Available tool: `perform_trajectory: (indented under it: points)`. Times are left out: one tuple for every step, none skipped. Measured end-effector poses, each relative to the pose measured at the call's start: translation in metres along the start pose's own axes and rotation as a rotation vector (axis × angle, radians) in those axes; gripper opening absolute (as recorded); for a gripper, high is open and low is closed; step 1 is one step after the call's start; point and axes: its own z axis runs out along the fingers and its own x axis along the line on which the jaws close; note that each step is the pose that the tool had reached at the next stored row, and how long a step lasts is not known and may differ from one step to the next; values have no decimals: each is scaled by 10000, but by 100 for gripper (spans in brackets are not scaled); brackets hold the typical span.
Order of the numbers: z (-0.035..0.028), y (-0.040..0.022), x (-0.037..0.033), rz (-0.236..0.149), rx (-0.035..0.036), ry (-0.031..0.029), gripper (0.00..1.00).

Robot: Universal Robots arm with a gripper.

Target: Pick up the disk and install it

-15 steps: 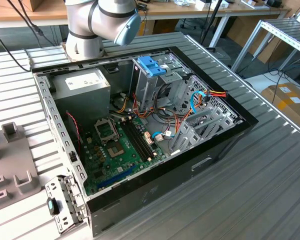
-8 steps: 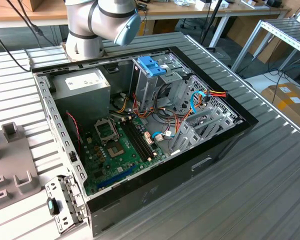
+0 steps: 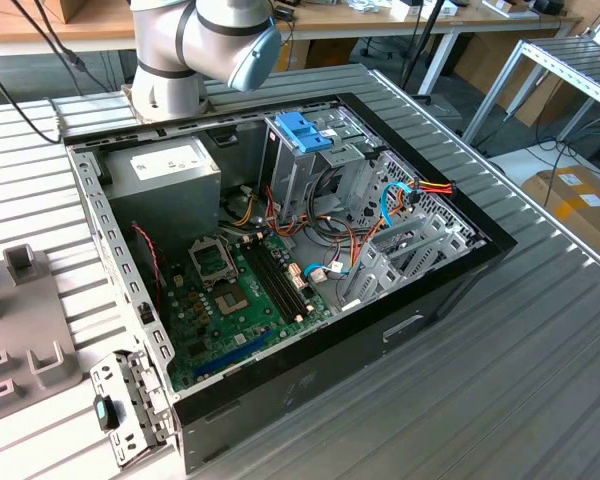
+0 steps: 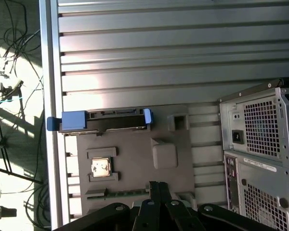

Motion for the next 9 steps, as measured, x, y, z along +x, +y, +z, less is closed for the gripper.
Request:
perform_trajectory:
  points:
    - [0,0,4,0,-1,0,11]
    - [0,-1,7,-1,-1,-1,11]
    - [0,-1,11,0,0,0,11]
    - [-1,-2,18,0,0,1,11]
    - [0,-2,21,-1,0,-1,11]
    - [0,-2,27,0,0,-1,11]
    - [-1,-3,33,-1,0,0,11]
    - [0,-8,99,0,-1,-1,11]
    - [-1,-12,149,-1,0,0,11]
